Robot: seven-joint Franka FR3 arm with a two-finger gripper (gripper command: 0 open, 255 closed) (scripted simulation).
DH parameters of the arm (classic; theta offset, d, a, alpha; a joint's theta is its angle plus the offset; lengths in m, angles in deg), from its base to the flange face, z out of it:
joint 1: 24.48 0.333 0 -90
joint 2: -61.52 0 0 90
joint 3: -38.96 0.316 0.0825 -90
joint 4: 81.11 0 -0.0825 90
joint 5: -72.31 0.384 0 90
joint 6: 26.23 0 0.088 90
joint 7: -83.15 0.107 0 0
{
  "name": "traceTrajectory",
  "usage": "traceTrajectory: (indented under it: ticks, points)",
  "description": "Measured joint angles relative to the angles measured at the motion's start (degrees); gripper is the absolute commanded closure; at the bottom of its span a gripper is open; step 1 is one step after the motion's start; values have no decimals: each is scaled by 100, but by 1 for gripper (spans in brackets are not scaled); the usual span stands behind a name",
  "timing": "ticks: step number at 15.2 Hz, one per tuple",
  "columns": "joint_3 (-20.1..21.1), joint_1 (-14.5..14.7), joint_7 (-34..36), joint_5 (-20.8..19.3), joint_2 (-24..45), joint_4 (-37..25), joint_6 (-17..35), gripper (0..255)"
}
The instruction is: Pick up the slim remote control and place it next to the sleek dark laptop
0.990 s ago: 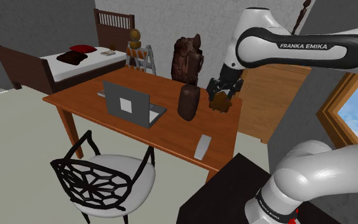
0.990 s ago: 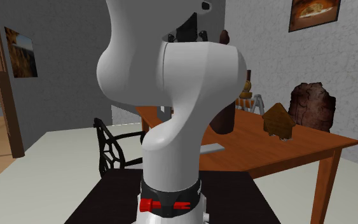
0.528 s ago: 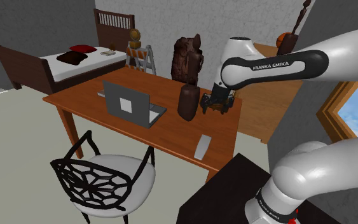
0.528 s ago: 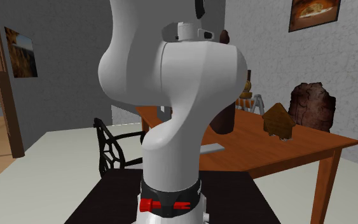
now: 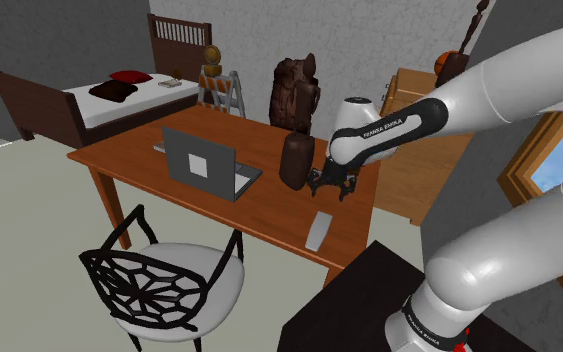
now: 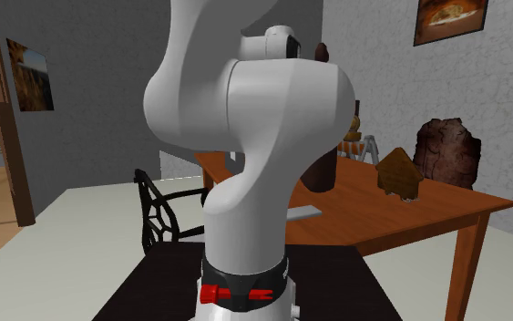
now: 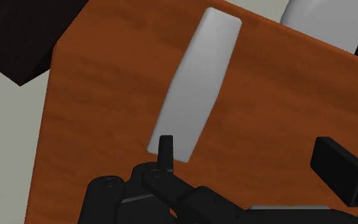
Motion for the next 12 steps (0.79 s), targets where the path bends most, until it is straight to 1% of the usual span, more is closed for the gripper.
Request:
traceTrajectory:
  ticks: [4,9,10,12]
  points:
    - [53,-152,560,-6,791,83,766,0]
    - [12,-321,1225,-72,1999,19,1775,0]
    - [-24,-354,1334,-89,2302,-93,1946,0]
    - [-55,-361,1483,-97,2588,-121,2175,0]
